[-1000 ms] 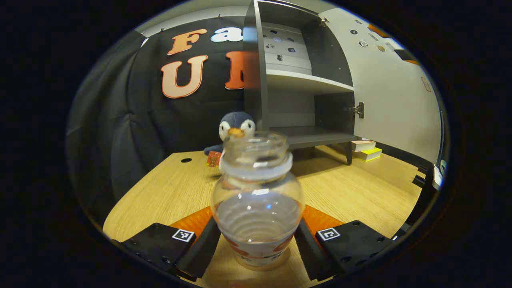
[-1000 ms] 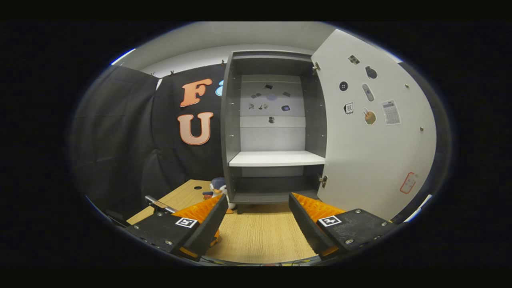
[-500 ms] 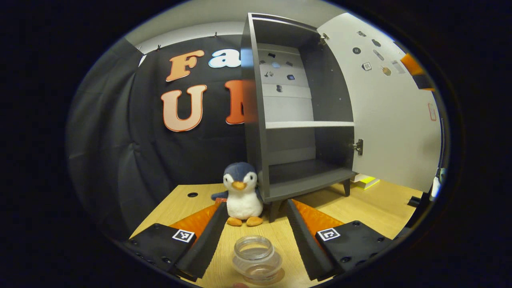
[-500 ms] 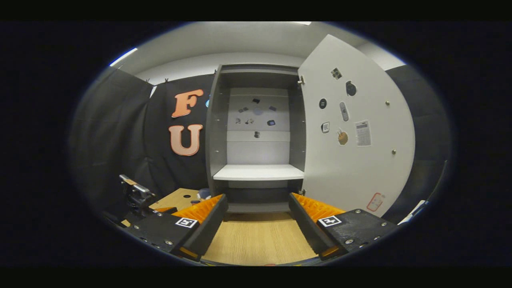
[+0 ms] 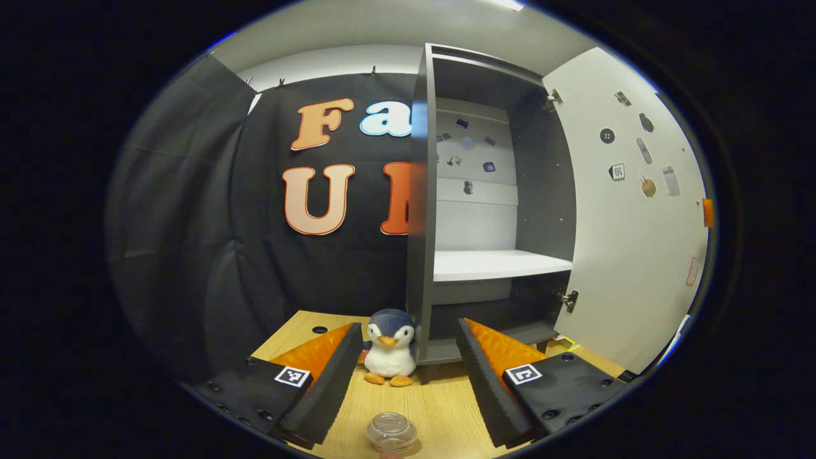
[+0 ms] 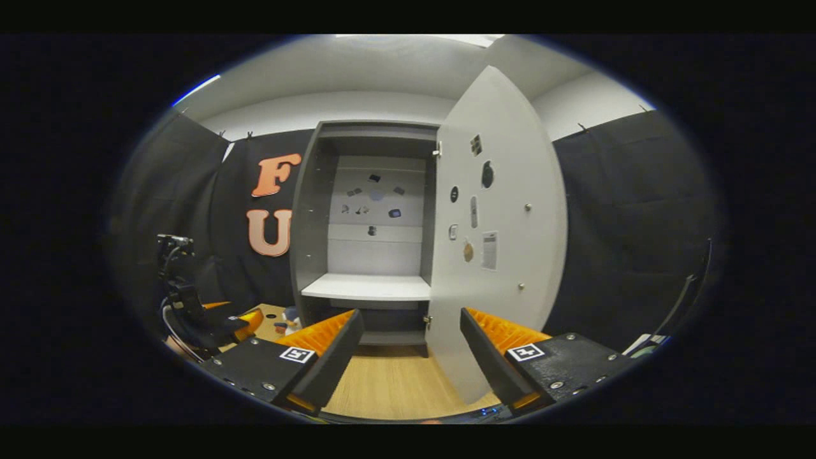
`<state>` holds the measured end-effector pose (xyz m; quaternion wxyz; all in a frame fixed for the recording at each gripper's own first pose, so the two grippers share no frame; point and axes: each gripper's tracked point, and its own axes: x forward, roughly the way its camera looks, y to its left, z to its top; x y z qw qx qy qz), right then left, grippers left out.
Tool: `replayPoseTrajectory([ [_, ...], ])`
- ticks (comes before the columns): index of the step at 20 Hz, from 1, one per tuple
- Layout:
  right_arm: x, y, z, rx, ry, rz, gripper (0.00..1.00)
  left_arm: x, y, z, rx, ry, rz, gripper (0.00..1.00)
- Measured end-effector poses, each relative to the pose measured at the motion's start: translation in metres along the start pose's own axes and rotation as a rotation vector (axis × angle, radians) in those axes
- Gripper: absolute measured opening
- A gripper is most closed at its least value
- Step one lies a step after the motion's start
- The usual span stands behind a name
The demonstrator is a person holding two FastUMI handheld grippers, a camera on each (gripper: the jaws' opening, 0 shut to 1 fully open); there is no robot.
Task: Open the cabinet door with the right hand, grasp the bottle in the cabinet with the left hand and place it on the coaster, then close the cabinet door with the right hand.
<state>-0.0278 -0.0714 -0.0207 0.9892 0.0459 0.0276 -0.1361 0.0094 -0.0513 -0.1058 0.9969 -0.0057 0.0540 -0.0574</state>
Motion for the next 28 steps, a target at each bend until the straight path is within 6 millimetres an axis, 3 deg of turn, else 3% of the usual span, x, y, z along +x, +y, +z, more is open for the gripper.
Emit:
replayPoseTrajectory([
  [2, -0.010, -0.040, 0.009, -0.031, -0.014, -0.075, 0.94, -0.004, -0.001, 0.019, 0.015, -0.022, 0.011, 0.96],
  [3, -0.014, -0.060, 0.011, -0.041, -0.012, -0.110, 0.98, -0.005, -0.002, 0.027, 0.031, -0.031, 0.017, 0.94],
  [8, -0.030, -0.150, 0.009, -0.076, -0.006, -0.289, 0.95, -0.022, -0.029, 0.059, 0.025, -0.056, -0.008, 0.95],
  [9, -0.030, -0.164, 0.009, -0.084, -0.009, -0.320, 0.95, -0.025, -0.033, 0.064, 0.025, -0.057, -0.014, 0.95],
  [11, -0.023, -0.173, 0.012, -0.081, -0.021, -0.334, 0.92, -0.032, -0.040, 0.072, 0.036, -0.067, -0.026, 0.96],
  [15, -0.002, -0.155, 0.018, -0.036, -0.050, -0.262, 0.95, -0.039, -0.046, 0.081, 0.049, -0.076, -0.041, 0.95],
  [20, -0.002, -0.136, 0.023, 0.003, -0.053, -0.226, 0.90, -0.038, -0.040, 0.081, 0.028, -0.060, -0.048, 0.95],
  [25, -0.005, -0.083, 0.020, 0.102, -0.051, -0.105, 0.90, -0.034, -0.027, 0.080, 0.021, -0.050, -0.045, 0.95],
  [28, 0.003, -0.047, 0.022, 0.100, -0.057, -0.029, 0.90, -0.029, -0.023, 0.080, 0.018, -0.048, -0.053, 0.96],
])
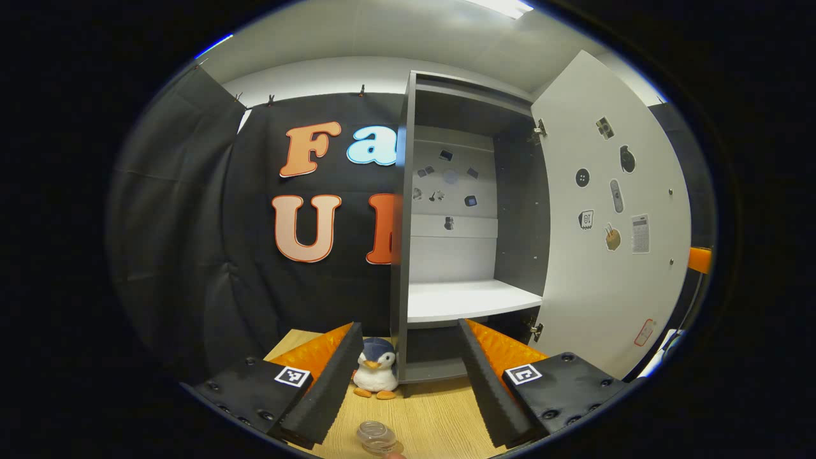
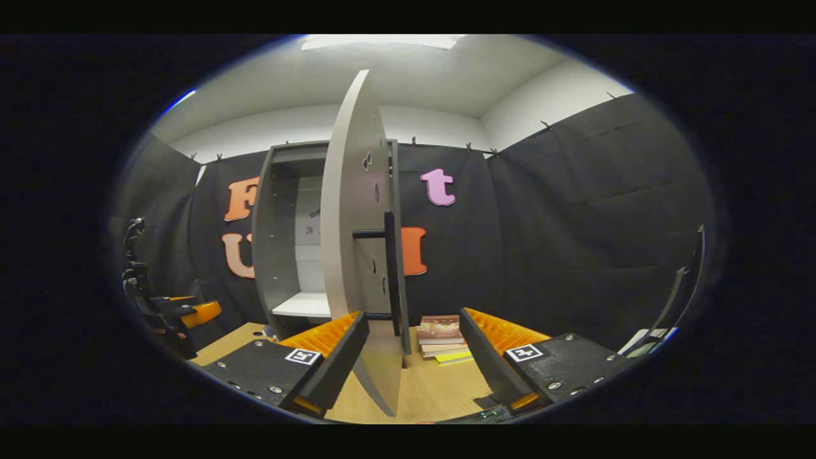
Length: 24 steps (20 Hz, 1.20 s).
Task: Open the cabinet door with the right hand, grasp the bottle in the cabinet with the left hand and place it on the coaster, then close the cabinet door with the right hand.
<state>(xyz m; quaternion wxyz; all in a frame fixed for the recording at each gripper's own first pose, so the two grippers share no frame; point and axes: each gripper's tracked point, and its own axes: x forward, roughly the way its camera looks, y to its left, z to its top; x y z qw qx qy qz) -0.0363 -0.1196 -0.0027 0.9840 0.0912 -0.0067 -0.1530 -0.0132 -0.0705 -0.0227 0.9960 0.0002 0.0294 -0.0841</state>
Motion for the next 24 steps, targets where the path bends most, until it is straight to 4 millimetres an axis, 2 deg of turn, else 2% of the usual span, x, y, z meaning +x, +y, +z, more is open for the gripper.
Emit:
replayPoseTrajectory([
  [2, 0.008, 0.026, -0.001, -0.002, 0.006, 0.048, 0.90, 0.003, 0.006, -0.001, 0.011, -0.003, 0.001, 0.96],
  [6, 0.031, 0.073, -0.004, -0.005, -0.002, 0.129, 0.90, 0.009, 0.032, -0.001, 0.024, -0.003, 0.028, 0.95],
  [7, 0.038, 0.082, -0.007, -0.010, 0.000, 0.140, 0.96, 0.009, 0.041, 0.000, 0.022, -0.004, 0.041, 0.95],
  [9, 0.047, 0.104, -0.008, -0.008, -0.001, 0.176, 0.87, 0.012, 0.060, 0.000, 0.018, -0.003, 0.066, 0.96],
  [10, 0.054, 0.114, -0.011, -0.011, 0.007, 0.190, 0.96, 0.014, 0.070, 0.000, 0.016, -0.005, 0.080, 0.96],
  [11, 0.059, 0.122, -0.014, -0.010, 0.014, 0.202, 0.89, 0.016, 0.078, 0.001, 0.015, -0.008, 0.093, 0.95],
  [12, 0.065, 0.131, -0.015, -0.002, 0.013, 0.215, 0.96, 0.017, 0.086, -0.001, 0.018, -0.006, 0.106, 0.95],
  [14, 0.078, 0.149, -0.017, 0.013, 0.012, 0.238, 0.95, 0.018, 0.101, -0.002, 0.017, -0.006, 0.128, 0.96],
  [17, 0.094, 0.171, -0.019, 0.030, 0.015, 0.263, 0.96, 0.019, 0.117, -0.003, 0.008, -0.007, 0.149, 0.96],
  [21, 0.107, 0.179, -0.020, 0.049, 0.024, 0.281, 0.96, 0.023, 0.132, -0.006, 0.009, -0.006, 0.154, 0.95],
  [24, 0.119, 0.192, -0.025, 0.048, 0.024, 0.284, 0.95, 0.028, 0.139, -0.007, 0.005, -0.006, 0.149, 0.95],
])
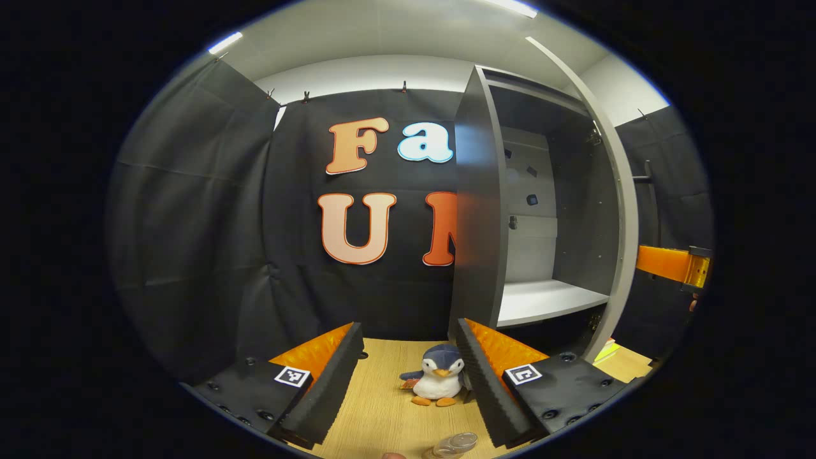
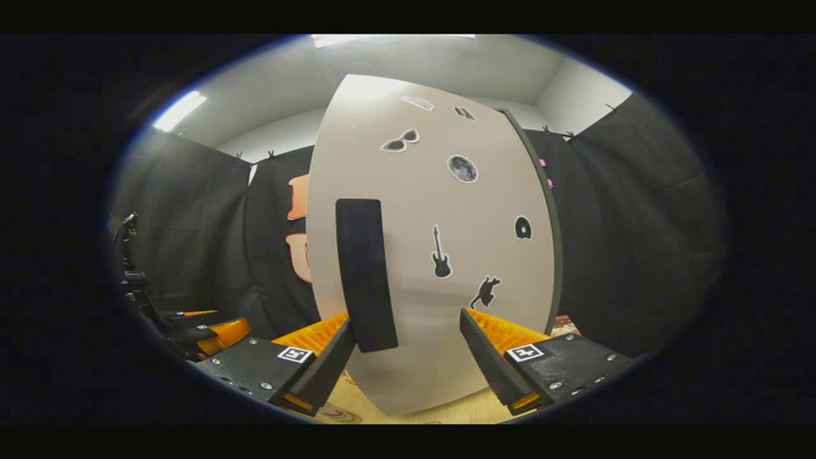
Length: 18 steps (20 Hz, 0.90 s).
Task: Open the cabinet door with the right hand, grasp the bottle in the cabinet with the left hand and place it on the coaster, then close the cabinet door with the right hand.
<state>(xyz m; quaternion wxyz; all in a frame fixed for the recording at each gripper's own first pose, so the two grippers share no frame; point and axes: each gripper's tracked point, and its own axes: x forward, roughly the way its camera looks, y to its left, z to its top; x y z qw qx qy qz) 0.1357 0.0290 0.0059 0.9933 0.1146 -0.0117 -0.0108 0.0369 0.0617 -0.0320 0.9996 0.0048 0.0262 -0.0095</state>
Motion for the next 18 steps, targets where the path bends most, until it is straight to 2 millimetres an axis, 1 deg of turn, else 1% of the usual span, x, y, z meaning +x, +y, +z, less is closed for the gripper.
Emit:
replayPoseTrajectory([
  [1, 0.005, 0.004, -0.002, 0.001, 0.004, 0.001, 0.95, 0.000, 0.005, -0.003, -0.001, 0.002, -0.001, 0.95],
  [3, 0.015, 0.009, -0.003, 0.009, 0.009, 0.002, 0.95, 0.004, 0.007, -0.007, -0.010, 0.009, -0.008, 0.95],
  [5, 0.027, 0.013, -0.007, 0.008, 0.016, 0.001, 0.95, 0.010, 0.010, -0.009, -0.013, 0.014, -0.016, 0.95],
  [6, 0.033, 0.015, -0.008, 0.006, 0.017, -0.003, 0.93, 0.014, 0.013, -0.010, -0.011, 0.015, -0.019, 0.95],
  [7, 0.039, 0.016, -0.010, 0.008, 0.019, -0.009, 0.95, 0.018, 0.016, -0.010, -0.008, 0.015, -0.026, 0.95],
  [11, 0.059, 0.024, -0.017, 0.035, 0.026, -0.030, 0.95, 0.031, 0.024, -0.014, 0.008, 0.020, -0.057, 0.95],
  [15, 0.073, 0.029, -0.022, 0.054, 0.041, -0.028, 0.95, 0.037, 0.034, -0.011, 0.000, 0.024, -0.071, 0.95],
  [16, 0.077, 0.029, -0.025, 0.066, 0.053, -0.024, 0.95, 0.037, 0.036, -0.009, -0.003, 0.021, -0.064, 0.96],
  [17, 0.080, 0.028, -0.029, 0.077, 0.068, -0.017, 0.95, 0.037, 0.038, -0.008, -0.006, 0.019, -0.056, 0.95],
  [18, 0.084, 0.028, -0.036, 0.088, 0.088, -0.007, 0.95, 0.037, 0.039, -0.007, -0.007, 0.020, -0.050, 0.96],
])
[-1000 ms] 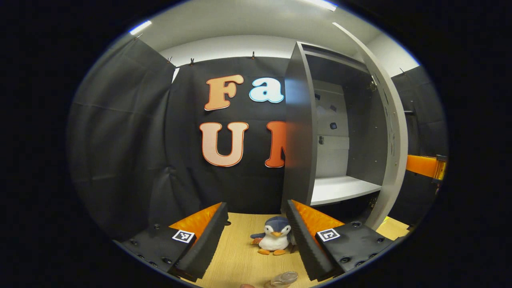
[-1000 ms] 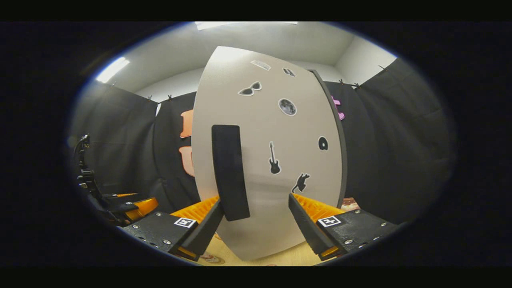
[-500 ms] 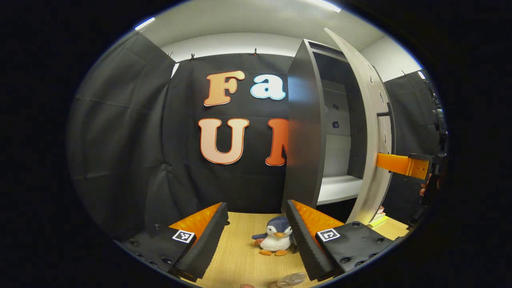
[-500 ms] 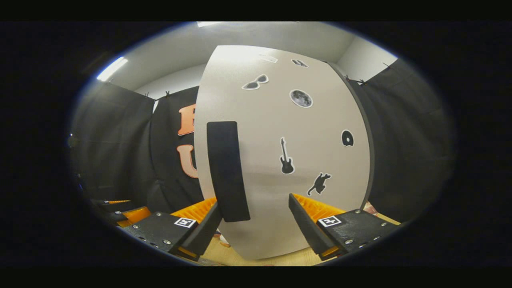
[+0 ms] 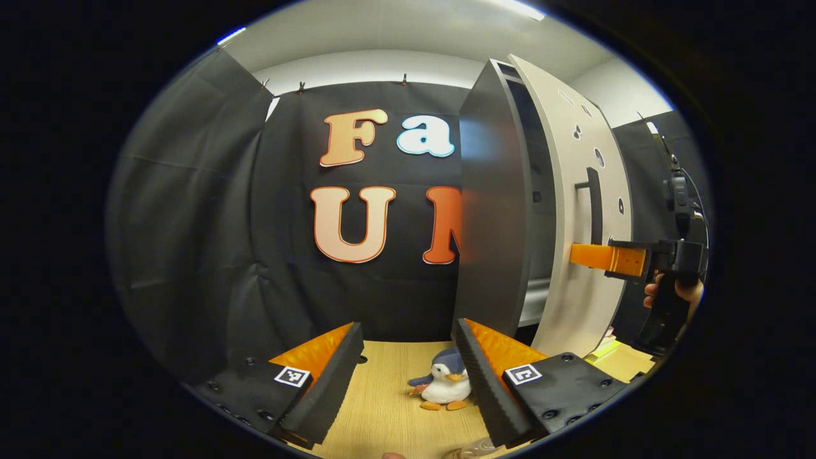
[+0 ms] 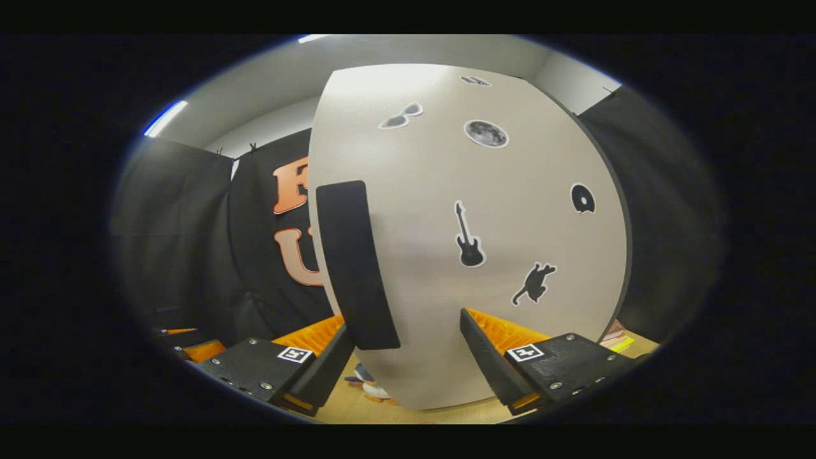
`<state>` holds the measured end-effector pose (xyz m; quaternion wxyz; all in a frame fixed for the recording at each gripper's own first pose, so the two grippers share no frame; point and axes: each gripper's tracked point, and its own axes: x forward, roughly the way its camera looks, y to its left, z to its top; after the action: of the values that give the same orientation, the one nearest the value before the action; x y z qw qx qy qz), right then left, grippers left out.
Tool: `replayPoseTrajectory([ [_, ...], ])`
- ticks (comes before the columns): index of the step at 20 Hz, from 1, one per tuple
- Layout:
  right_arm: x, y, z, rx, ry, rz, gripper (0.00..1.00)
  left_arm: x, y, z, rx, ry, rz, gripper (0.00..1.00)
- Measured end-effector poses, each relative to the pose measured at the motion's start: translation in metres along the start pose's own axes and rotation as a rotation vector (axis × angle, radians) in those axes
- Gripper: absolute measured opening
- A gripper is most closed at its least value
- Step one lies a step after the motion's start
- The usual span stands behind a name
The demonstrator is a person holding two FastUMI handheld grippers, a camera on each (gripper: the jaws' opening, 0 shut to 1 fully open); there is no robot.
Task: Open the cabinet door with the right hand, grasp the bottle in the cabinet with the left hand and place it on the coaster, then close the cabinet door with the right hand.
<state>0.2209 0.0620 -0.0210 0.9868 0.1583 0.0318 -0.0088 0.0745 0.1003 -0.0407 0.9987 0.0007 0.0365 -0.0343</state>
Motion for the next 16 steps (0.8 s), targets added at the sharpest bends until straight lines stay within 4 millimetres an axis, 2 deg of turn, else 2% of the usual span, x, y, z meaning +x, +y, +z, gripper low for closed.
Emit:
replayPoseTrajectory([
  [3, 0.013, -0.003, -0.009, -0.008, 0.010, 0.008, 0.95, -0.003, 0.004, 0.005, -0.002, -0.010, 0.038, 0.96],
  [6, 0.013, 0.001, -0.011, -0.076, 0.011, -0.005, 0.96, -0.004, 0.005, 0.005, 0.001, -0.010, 0.062, 0.96],
  [7, 0.014, 0.001, -0.012, -0.083, 0.008, -0.007, 0.93, -0.004, 0.005, 0.006, 0.006, -0.012, 0.071, 0.96],
  [8, 0.015, 0.001, -0.013, -0.084, 0.009, -0.008, 0.96, -0.005, 0.005, 0.007, 0.010, -0.016, 0.079, 0.96],
  [12, 0.017, 0.002, -0.013, -0.079, 0.002, -0.003, 0.97, -0.008, 0.006, 0.011, 0.015, -0.017, 0.105, 0.96],
  [14, 0.017, 0.002, -0.013, -0.078, 0.000, -0.002, 0.97, -0.019, 0.002, 0.011, 0.007, -0.018, 0.113, 0.96],
  [16, 0.016, 0.003, -0.013, -0.082, -0.004, -0.001, 0.97, -0.021, 0.003, 0.010, 0.007, -0.015, 0.121, 0.95],
])
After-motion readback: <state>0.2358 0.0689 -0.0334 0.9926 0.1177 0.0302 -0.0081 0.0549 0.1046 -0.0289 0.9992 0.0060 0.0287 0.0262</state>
